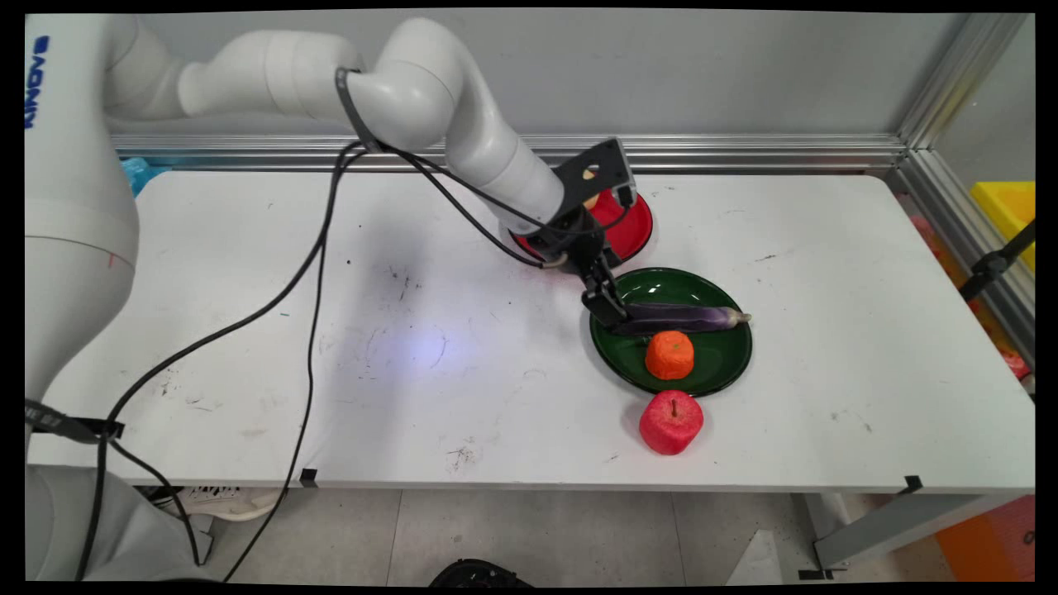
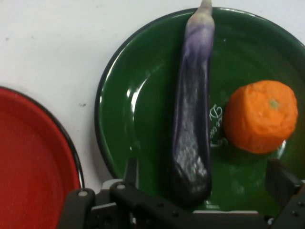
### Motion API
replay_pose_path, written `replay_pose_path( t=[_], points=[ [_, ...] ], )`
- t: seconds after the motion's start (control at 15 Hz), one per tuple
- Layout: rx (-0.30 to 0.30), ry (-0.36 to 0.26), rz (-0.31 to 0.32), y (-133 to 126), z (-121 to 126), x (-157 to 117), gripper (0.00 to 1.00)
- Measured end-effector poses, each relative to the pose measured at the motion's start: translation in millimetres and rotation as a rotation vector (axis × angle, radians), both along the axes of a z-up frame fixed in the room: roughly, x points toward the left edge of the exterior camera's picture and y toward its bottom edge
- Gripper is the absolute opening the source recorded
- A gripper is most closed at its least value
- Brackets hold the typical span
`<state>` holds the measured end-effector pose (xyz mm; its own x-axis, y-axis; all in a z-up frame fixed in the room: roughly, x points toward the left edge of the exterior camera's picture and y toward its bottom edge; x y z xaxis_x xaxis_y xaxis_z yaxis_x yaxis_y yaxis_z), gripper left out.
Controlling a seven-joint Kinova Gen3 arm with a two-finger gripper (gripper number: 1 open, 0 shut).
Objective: Pick up the eggplant from the green plate
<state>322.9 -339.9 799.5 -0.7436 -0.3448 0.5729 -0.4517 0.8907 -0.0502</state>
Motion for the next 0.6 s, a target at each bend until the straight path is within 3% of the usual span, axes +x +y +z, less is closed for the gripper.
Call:
replay_pose_path(
  t=[0.6],
  points=[
    [-0.02,0.013,0.001,-0.4,-35.8,-19.1,1.0]
  ],
)
